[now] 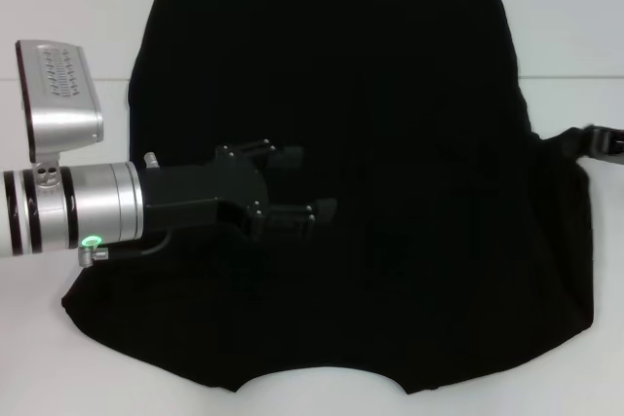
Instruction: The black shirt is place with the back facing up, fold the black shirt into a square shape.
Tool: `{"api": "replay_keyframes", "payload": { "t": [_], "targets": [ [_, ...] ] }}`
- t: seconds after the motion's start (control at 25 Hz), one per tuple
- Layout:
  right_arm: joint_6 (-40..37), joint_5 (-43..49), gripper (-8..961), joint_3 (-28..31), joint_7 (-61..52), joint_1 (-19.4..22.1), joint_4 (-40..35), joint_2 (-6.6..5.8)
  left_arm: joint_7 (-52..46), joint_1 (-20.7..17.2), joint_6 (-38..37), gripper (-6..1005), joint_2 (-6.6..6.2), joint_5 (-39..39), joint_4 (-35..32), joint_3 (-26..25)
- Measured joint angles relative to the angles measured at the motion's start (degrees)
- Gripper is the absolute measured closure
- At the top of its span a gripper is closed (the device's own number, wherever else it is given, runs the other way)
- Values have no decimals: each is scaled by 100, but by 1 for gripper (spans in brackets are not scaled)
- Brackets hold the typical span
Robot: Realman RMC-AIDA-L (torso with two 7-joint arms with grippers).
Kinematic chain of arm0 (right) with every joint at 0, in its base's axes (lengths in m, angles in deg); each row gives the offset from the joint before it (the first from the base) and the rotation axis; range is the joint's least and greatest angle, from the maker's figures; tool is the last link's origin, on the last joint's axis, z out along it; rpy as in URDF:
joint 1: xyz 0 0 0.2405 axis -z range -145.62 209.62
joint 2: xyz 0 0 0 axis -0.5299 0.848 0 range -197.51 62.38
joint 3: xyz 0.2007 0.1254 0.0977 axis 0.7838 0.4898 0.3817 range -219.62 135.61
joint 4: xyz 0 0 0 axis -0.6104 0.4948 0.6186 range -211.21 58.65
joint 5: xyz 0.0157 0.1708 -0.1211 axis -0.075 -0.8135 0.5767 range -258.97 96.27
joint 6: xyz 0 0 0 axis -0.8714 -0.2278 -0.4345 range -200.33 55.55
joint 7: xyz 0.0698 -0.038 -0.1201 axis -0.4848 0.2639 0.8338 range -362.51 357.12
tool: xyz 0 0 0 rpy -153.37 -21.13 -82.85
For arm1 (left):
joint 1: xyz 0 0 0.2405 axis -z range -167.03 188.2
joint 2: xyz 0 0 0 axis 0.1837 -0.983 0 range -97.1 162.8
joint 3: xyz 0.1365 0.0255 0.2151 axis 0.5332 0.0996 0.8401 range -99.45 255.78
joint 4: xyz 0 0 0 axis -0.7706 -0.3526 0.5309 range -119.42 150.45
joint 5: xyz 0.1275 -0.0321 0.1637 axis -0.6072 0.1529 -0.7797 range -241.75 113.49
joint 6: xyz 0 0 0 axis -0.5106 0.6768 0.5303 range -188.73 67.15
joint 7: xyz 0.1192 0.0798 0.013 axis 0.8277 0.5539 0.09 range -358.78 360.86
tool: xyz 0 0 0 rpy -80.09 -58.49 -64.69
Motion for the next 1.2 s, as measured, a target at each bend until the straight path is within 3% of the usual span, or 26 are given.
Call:
{"api": "replay_keyframes", "payload": {
  "t": [0.32,0.64,1.04,1.2],
  "targets": [
    [-509,-3,926,-221,257,-343,-12,85,-37,-2,23,113,7,0,-2,0],
    [-426,24,923,-580,92,-591,47,215,-73,-14,23,114,-2,3,-2,-47],
    [-587,3,920,-675,83,-636,16,241,-75,-10,30,114,-9,10,-2,-53],
    [-725,2,763,-677,102,-681,-6,242,-76,-2,32,113,-8,10,-2,-53]
  ]
}}
